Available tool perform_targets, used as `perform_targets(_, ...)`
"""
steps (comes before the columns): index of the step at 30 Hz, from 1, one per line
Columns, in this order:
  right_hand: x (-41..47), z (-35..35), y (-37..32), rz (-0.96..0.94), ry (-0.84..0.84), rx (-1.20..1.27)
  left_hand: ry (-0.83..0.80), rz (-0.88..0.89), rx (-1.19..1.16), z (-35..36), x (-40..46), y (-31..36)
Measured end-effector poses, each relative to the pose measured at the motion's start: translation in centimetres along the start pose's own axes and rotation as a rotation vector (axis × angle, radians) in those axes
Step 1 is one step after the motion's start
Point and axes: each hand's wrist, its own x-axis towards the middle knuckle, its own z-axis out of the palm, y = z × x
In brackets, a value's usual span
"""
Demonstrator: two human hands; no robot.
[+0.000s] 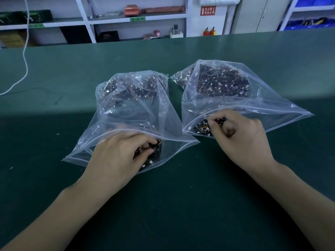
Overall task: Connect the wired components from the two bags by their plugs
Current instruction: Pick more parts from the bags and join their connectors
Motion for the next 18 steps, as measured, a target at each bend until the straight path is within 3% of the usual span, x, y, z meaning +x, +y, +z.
perform_targets(18,-1.0,0.5,-2.4,-0.262,-0.070,0.248,0.270,0.240,-0.204,0.5,-0.2,0.7)
